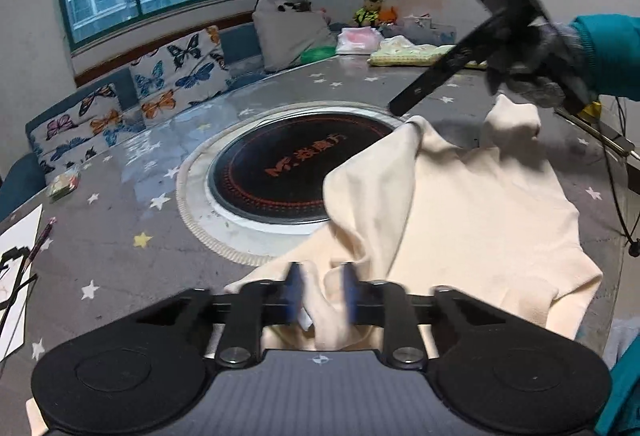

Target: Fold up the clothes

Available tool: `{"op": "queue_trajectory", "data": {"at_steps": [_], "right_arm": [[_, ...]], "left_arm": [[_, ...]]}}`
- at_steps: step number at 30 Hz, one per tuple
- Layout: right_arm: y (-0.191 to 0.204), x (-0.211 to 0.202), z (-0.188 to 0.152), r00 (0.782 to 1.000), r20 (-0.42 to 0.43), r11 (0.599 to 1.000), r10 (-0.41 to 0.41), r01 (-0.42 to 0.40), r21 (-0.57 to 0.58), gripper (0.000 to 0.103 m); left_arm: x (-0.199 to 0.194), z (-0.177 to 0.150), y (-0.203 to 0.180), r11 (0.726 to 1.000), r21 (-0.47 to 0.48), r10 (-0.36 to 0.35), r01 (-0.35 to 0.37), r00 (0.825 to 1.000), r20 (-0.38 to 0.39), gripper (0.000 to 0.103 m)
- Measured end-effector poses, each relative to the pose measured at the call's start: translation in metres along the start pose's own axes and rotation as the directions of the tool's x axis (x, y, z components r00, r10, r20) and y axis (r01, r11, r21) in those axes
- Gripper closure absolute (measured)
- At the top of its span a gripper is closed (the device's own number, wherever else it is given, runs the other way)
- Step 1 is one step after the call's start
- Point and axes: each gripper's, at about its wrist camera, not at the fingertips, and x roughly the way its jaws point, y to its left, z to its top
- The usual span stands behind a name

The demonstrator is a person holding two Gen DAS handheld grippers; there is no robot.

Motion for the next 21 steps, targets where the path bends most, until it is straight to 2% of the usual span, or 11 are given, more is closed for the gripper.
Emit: {"op": "queue_trajectory", "data": {"at_steps": [2,6,7,9,12,15,19,21], "right_arm": [[-0.012,0.010,-0.002,1.000,-0.021,0.998,0.023,-0.022,0.062,0.061],[-0.026,0.026,-0.011,0.992,-0.080,0.983,0.102,-0.088,0.162,0.060],[-0.026,0.026,-0.013,0.991,-0.083,0.982,0.109,-0.095,0.162,0.061],[-0.023,0.023,-0.019,0.983,-0.093,0.977,0.160,-0.145,0.155,0.071],[-0.011,0.005,-0.027,0.973,-0.072,0.972,0.221,-0.213,0.103,0.081],[0.005,-0.011,-0.037,0.963,-0.071,0.966,0.260,-0.259,0.024,0.081],[0.031,-0.024,-0.052,0.962,-0.130,0.960,0.239,-0.254,-0.115,0.081],[0.034,-0.026,-0.053,0.966,-0.127,0.962,0.224,-0.240,-0.128,0.081]], "left_arm": [[-0.004,-0.001,-0.001,1.000,-0.006,0.016,-0.015,1.000,0.022,0.097],[-0.017,0.002,0.006,0.996,-0.057,0.068,-0.064,0.994,0.082,0.098],[-0.021,0.002,0.008,0.995,-0.066,0.084,-0.077,0.992,0.094,0.098],[-0.028,0.003,0.011,0.992,-0.082,0.106,-0.097,0.988,0.113,0.098],[-0.036,0.000,0.013,0.990,-0.098,0.116,-0.104,0.986,0.123,0.098],[-0.038,-0.006,0.013,0.989,-0.103,0.118,-0.107,0.987,0.108,0.098],[-0.036,-0.011,0.011,0.991,-0.087,0.108,-0.101,0.991,0.079,0.097],[-0.034,-0.011,0.011,0.991,-0.090,0.105,-0.098,0.992,0.072,0.097]]}}
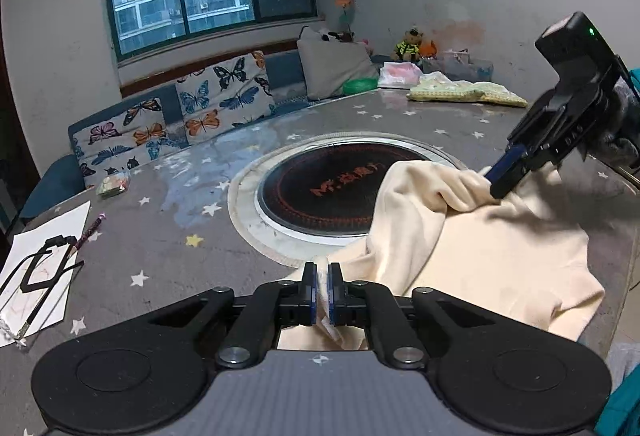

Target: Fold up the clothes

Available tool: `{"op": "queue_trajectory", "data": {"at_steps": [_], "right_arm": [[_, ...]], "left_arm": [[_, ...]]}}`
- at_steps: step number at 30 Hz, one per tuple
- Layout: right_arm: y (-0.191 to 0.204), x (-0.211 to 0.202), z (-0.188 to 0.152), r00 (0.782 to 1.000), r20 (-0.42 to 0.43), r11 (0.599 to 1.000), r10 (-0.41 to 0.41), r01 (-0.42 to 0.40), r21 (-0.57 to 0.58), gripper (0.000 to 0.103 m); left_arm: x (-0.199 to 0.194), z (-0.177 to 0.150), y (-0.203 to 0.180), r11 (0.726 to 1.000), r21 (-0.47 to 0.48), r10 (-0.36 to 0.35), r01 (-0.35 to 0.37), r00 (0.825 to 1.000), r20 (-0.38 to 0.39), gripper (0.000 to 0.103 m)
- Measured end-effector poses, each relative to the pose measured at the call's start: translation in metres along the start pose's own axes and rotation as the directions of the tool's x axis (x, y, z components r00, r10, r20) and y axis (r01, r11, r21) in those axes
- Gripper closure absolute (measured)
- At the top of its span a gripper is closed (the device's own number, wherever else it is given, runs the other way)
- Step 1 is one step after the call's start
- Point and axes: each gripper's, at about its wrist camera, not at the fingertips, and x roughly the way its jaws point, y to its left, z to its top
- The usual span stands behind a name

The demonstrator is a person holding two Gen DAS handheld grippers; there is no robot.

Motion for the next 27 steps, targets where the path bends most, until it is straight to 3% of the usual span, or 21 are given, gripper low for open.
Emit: {"op": "queue_trajectory", "data": {"at_steps": [7,10,13,21,24,27], "right_arm": [[-0.012,0.011,0.000,0.999,-0.019,0.998,-0.026,0.027,0.057,0.080],[-0.013,0.012,-0.002,1.000,-0.013,0.997,-0.005,0.006,0.080,0.080],[-0.023,0.010,-0.001,1.000,-0.001,0.989,0.019,-0.018,0.144,0.068],[-0.059,0.004,-0.001,0.995,0.083,0.917,0.053,-0.081,0.390,0.065],[-0.072,0.003,-0.003,0.994,0.103,0.887,0.045,-0.087,0.453,0.065],[-0.084,0.001,-0.005,0.992,0.121,0.858,0.034,-0.091,0.506,0.065]], "left_arm": [[0.011,0.003,0.006,0.999,-0.036,0.006,-0.007,1.000,-0.029,0.092],[0.015,0.002,0.009,0.998,-0.055,-0.005,0.003,0.999,-0.045,0.082],[0.020,0.000,0.010,0.998,-0.065,-0.018,0.014,0.998,-0.063,0.077],[0.026,0.001,0.006,0.999,-0.040,-0.037,0.035,0.997,-0.072,0.078],[0.023,0.001,0.003,0.999,-0.013,-0.043,0.042,0.997,-0.058,0.090],[0.017,0.000,-0.003,0.998,0.019,-0.056,0.057,0.998,-0.030,0.093]]}}
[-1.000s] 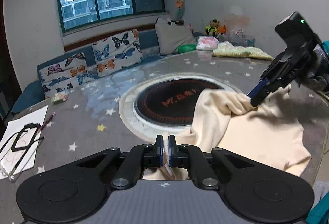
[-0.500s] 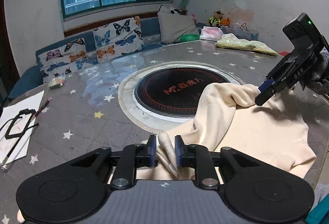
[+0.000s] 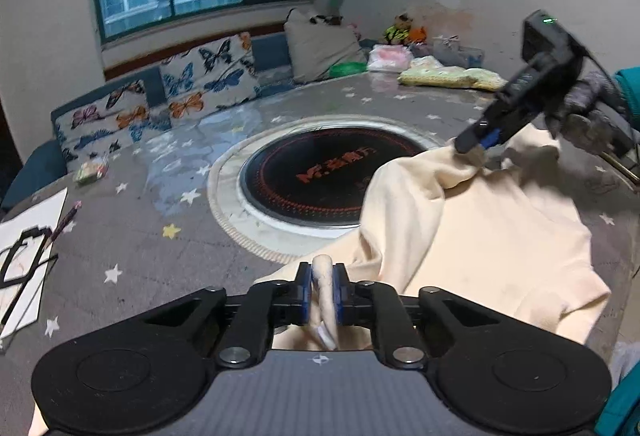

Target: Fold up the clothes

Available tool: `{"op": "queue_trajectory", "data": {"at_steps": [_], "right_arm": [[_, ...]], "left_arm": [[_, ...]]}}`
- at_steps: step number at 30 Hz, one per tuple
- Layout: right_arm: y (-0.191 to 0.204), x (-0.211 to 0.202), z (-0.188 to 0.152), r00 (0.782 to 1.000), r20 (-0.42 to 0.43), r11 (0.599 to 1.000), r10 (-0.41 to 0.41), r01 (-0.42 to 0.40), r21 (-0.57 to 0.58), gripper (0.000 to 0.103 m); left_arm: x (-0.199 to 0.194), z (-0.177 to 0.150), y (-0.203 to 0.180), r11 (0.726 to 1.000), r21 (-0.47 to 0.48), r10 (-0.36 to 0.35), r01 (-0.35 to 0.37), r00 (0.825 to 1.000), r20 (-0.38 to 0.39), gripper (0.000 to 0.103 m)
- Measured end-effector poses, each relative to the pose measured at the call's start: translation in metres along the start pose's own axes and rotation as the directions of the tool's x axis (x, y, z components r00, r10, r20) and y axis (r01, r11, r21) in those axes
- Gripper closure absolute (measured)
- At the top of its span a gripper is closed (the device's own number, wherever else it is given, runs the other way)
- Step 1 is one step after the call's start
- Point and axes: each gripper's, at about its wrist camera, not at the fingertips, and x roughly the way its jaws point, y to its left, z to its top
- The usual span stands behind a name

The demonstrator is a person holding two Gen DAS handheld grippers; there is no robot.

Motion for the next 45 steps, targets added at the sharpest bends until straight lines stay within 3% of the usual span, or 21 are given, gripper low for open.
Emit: {"op": "queue_trajectory", "data": {"at_steps": [8,11,12,16,19,21,23,28,30,33,39,41,45], "right_arm": [[-0.026,0.012,0.010,0.997,0.035,0.975,0.064,-0.070,0.209,0.064],[-0.025,0.018,0.010,0.997,0.047,0.980,0.058,-0.066,0.190,0.070],[-0.025,0.019,0.010,0.997,0.052,0.981,0.056,-0.064,0.182,0.078],[0.003,0.003,0.006,0.987,0.140,0.996,0.077,-0.072,-0.044,0.084],[0.042,-0.006,-0.009,0.991,0.097,0.937,0.090,-0.051,-0.346,0.084],[0.060,-0.002,-0.022,0.998,0.027,0.888,0.059,-0.041,-0.458,0.084],[0.065,0.002,-0.030,1.000,0.005,0.877,0.028,-0.022,-0.480,0.084],[0.050,0.003,-0.024,1.000,-0.002,0.925,-0.009,0.008,-0.380,0.079],[0.040,0.001,-0.018,1.000,-0.008,0.954,-0.003,0.001,-0.301,0.069],[0.020,0.001,-0.007,1.000,-0.009,0.985,0.030,-0.031,-0.169,0.061],[-0.015,0.015,0.006,0.998,0.013,0.995,0.061,-0.062,0.073,0.059],[-0.021,0.020,0.009,0.997,0.023,0.991,0.068,-0.071,0.109,0.062],[-0.018,0.029,0.014,0.998,0.029,0.996,0.048,-0.050,0.074,0.090]], "left_arm": [[-0.008,-0.001,-0.018,0.997,0.081,-0.014,0.012,1.000,0.027,0.093],[-0.007,0.001,-0.015,0.998,0.063,0.006,-0.008,1.000,0.026,0.093],[-0.007,0.001,-0.013,0.998,0.054,0.014,-0.015,1.000,0.028,0.093],[-0.007,0.002,-0.006,0.999,0.023,0.045,-0.046,0.999,0.024,0.093],[-0.005,-0.001,-0.002,0.998,0.001,0.059,-0.059,0.998,0.009,0.093],[-0.004,-0.002,-0.001,0.998,-0.004,0.062,-0.062,0.998,0.003,0.093],[-0.004,-0.002,-0.001,0.998,0.000,0.059,-0.059,0.998,0.001,0.093],[-0.001,-0.001,-0.001,0.998,0.010,0.054,-0.054,0.998,-0.010,0.093],[0.001,0.000,0.002,0.999,0.007,0.052,-0.052,0.999,-0.015,0.092],[0.006,0.002,0.005,0.999,-0.008,0.039,-0.039,0.999,-0.032,0.091],[0.011,0.005,0.007,1.000,-0.005,0.019,-0.020,0.999,-0.042,0.092],[0.012,0.007,0.006,1.000,0.003,0.014,-0.014,0.999,-0.039,0.093],[0.013,0.013,0.008,1.000,0.014,0.019,-0.019,0.999,-0.027,0.094]]}}
